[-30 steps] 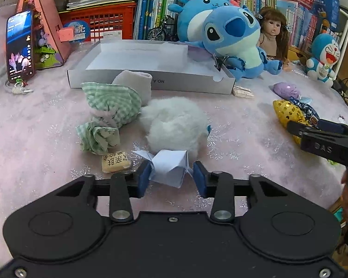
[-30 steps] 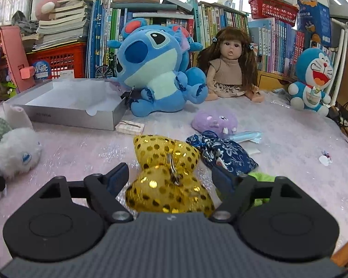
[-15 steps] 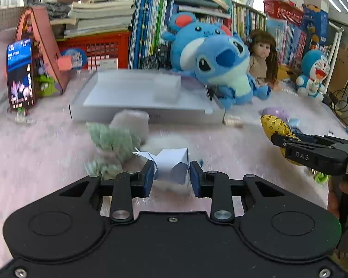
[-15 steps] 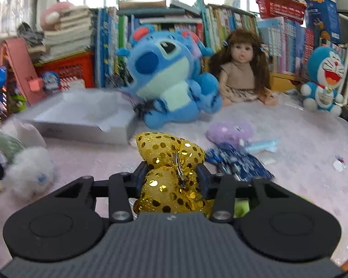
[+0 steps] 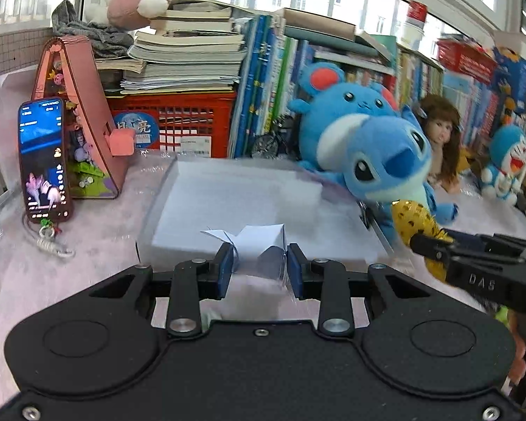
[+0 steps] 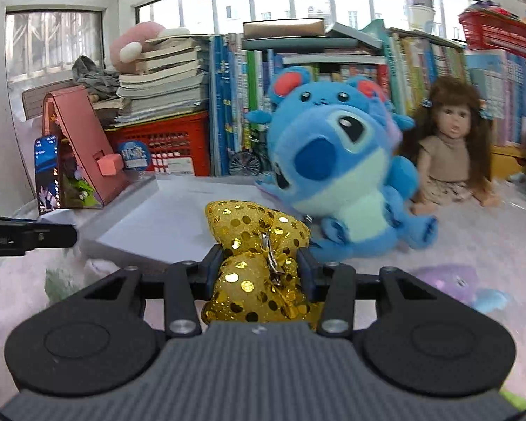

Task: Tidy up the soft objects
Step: 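Carry the paper crane with the left tool while the right tool carries the bow into the white box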

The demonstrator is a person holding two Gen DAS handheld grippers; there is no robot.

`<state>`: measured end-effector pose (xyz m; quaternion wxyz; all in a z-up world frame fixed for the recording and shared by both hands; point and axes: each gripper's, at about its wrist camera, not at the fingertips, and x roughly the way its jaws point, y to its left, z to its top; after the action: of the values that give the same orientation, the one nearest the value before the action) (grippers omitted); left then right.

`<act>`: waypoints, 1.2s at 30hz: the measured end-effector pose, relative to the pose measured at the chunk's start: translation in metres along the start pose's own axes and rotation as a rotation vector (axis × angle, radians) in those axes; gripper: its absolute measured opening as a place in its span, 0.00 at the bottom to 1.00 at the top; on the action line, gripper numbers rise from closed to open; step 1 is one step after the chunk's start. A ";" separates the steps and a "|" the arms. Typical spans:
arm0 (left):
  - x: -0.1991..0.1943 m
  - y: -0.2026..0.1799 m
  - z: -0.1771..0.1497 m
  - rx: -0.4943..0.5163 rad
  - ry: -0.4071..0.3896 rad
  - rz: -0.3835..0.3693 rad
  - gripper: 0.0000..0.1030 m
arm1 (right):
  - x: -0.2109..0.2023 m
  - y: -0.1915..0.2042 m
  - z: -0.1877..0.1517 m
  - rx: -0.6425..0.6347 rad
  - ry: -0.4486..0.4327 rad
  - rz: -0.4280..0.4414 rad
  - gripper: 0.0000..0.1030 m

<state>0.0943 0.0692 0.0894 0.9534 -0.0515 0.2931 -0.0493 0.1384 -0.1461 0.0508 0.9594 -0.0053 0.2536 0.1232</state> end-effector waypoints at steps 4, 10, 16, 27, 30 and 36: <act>0.027 0.016 0.023 -0.038 0.019 -0.004 0.30 | 0.027 0.005 0.016 0.003 0.023 0.017 0.47; 0.079 0.037 0.049 -0.084 0.057 0.037 0.30 | 0.074 0.007 0.028 0.016 0.092 -0.007 0.47; 0.123 0.050 0.058 -0.126 0.115 0.055 0.30 | 0.103 0.009 0.029 0.006 0.145 -0.008 0.48; 0.166 0.056 0.057 -0.094 0.162 0.117 0.31 | 0.126 0.010 0.028 0.017 0.176 -0.028 0.48; 0.170 0.055 0.057 -0.096 0.166 0.118 0.31 | 0.130 0.013 0.026 0.002 0.177 -0.053 0.48; 0.180 0.054 0.055 -0.089 0.189 0.133 0.31 | 0.133 0.016 0.025 -0.021 0.181 -0.059 0.49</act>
<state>0.2771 0.1038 0.0285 0.9195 -0.0692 0.3862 0.0226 0.2587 -0.0977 0.0089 0.9357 -0.0341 0.3376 0.0965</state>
